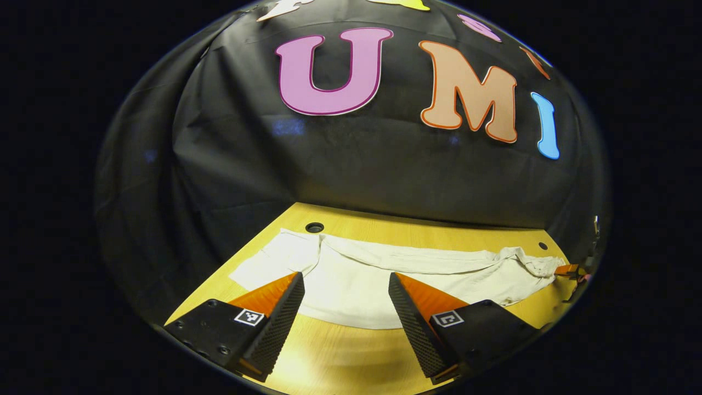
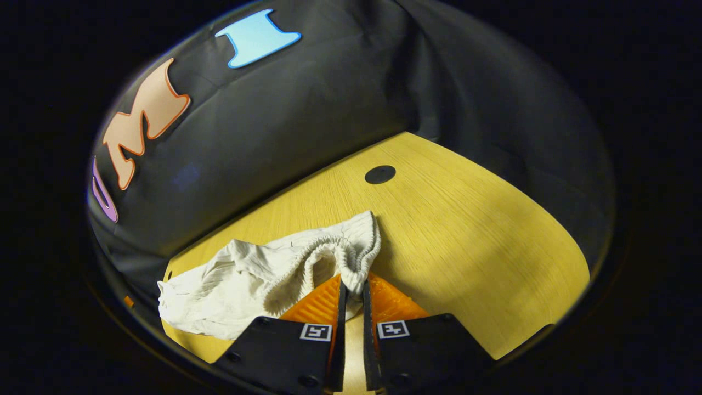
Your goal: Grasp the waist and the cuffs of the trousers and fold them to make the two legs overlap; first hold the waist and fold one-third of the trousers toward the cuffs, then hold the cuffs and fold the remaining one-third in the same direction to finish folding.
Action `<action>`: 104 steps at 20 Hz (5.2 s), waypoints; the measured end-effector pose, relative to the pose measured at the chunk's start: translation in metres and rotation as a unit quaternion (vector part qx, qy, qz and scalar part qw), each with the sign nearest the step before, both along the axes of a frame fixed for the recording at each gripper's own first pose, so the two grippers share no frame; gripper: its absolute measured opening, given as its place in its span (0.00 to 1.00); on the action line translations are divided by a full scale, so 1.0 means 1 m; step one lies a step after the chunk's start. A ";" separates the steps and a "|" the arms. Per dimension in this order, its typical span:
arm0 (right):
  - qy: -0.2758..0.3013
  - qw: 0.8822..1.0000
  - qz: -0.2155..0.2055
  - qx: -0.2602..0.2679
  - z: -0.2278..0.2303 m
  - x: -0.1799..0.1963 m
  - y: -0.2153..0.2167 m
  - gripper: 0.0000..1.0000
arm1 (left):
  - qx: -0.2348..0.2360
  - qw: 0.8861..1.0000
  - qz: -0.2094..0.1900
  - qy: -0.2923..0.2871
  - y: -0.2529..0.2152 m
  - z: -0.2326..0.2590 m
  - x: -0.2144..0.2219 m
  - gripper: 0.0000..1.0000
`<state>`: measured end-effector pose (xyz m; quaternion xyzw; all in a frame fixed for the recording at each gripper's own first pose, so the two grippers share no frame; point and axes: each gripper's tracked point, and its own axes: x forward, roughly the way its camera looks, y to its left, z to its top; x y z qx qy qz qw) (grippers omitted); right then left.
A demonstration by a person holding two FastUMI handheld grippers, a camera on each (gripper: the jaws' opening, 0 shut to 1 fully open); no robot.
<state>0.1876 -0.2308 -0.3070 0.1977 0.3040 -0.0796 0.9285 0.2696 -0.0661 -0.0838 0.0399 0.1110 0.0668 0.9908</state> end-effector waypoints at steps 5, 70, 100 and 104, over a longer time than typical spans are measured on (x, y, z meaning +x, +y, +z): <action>-0.032 0.999 0.013 -0.017 0.038 0.001 0.021 0.16 | -0.017 1.000 -0.003 -0.003 0.007 0.000 -0.002 0.94; -0.061 0.976 0.152 -0.146 0.090 -0.038 0.343 0.97 | -0.021 0.991 -0.055 0.119 0.242 -0.093 0.102 0.05; -0.095 0.975 0.144 -0.140 0.142 -0.071 0.200 0.93 | -0.079 0.973 -0.217 0.017 -0.105 0.014 0.108 0.01; -0.088 0.976 0.139 -0.141 0.138 -0.080 0.165 0.93 | -0.062 0.967 -0.247 0.015 -0.172 0.019 0.106 0.01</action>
